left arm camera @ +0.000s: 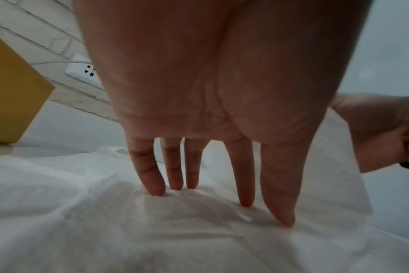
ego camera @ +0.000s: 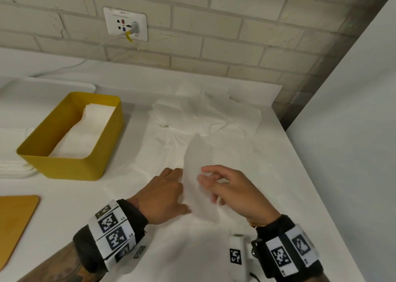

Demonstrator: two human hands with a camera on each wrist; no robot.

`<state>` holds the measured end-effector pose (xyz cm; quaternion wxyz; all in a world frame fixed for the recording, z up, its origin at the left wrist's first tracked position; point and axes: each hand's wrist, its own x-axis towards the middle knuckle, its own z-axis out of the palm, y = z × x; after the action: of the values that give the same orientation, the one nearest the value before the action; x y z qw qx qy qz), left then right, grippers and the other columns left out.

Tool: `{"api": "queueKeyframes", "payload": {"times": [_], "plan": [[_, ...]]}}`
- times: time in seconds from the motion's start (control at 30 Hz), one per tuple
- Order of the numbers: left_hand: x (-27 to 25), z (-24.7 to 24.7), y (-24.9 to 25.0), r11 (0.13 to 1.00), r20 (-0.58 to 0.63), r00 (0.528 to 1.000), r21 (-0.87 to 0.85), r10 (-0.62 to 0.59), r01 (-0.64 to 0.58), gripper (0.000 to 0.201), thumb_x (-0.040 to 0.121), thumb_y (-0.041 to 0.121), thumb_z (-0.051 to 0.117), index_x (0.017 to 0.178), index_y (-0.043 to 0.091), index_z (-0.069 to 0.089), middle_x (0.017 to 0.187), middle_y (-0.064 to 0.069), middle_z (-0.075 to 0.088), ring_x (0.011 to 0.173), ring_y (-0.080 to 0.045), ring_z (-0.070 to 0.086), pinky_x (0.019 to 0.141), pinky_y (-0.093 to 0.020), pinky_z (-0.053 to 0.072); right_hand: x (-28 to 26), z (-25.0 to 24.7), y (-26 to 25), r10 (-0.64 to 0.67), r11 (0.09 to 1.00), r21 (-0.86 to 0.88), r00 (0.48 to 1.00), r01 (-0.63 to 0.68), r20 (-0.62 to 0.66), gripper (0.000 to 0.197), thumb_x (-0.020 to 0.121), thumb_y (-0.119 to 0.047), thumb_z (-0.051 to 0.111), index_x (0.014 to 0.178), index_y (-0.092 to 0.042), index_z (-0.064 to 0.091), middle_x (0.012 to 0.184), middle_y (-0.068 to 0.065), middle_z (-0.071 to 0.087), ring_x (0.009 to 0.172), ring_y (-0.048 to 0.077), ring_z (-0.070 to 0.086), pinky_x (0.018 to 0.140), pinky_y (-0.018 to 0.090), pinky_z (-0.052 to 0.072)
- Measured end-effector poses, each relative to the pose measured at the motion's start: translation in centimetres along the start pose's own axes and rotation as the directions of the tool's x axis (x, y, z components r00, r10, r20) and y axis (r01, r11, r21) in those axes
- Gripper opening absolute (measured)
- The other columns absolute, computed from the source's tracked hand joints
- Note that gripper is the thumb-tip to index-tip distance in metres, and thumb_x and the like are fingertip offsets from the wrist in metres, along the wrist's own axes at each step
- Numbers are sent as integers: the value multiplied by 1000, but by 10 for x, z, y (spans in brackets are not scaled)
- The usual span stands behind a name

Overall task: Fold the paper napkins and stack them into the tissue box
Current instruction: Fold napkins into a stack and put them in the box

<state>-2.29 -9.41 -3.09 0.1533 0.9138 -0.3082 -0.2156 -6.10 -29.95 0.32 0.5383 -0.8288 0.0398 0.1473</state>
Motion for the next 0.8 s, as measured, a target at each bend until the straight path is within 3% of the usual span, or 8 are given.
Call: {"api": "queueKeyframes", "payload": {"times": [0.1,0.2,0.37,0.43,0.53,0.6,0.7,0.8], "plan": [[-1,1,-1,998,14,1000,56,-10,9,86,80,80,45,148,28,45,142,3,41,119,-18,37,105,-36,40,10,-9,13,146,984,139,956,-113,-254,29,94,-49,64,102,-23,71,97,3,72,67,14,68,67,34,57],[0,2,1,996,-2,1000,82,-19,20,77,91,64,59,152,21,37,144,2,38,123,-19,37,107,-36,38,19,-9,17,240,968,125,952,-219,-190,30,92,-44,70,102,-16,71,92,5,74,67,17,73,59,31,56],[0,3,-7,1000,22,1000,29,7,-8,90,73,82,35,146,30,43,137,5,43,121,-18,39,107,-37,39,39,5,13,228,969,153,946,-196,-230,23,86,-34,80,90,-12,73,75,2,69,57,12,60,51,19,43],[-3,3,-13,988,-30,999,-150,25,-29,78,82,73,49,147,31,44,140,6,47,126,-17,43,110,-35,38,42,7,13,219,965,197,941,-171,-259,15,86,-26,80,87,-12,74,76,1,70,65,11,62,58,20,45],[-8,-1,-22,912,-176,984,-408,-29,-47,49,97,35,66,142,23,52,137,6,53,125,-10,51,103,-9,37,39,0,10,176,968,228,938,-109,-299,10,88,-19,77,86,-11,73,85,2,73,81,16,67,73,26,53],[-10,-7,-25,777,-250,947,-629,-200,-2,28,103,26,60,131,25,62,131,7,62,121,-10,60,100,-10,43,36,-6,4,142,932,362,949,-32,-281,8,90,-9,72,85,-8,66,86,10,71,81,21,67,75,32,54],[-11,-20,-18,254,-121,888,-967,-444,-5,40,100,45,54,117,12,69,112,-7,76,106,-21,73,99,-33,55,32,-7,-10,97,779,626,977,45,-191,13,93,2,63,95,-10,60,81,12,70,69,17,67,62,27,55],[-15,-33,-8,-78,18,939,-997,-343,-10,73,88,67,48,127,8,64,120,-13,75,113,-26,72,104,-41,51,31,2,-20,20,706,703,990,83,-137,21,93,2,63,111,-11,64,89,13,73,77,20,71,68,30,59]]}}
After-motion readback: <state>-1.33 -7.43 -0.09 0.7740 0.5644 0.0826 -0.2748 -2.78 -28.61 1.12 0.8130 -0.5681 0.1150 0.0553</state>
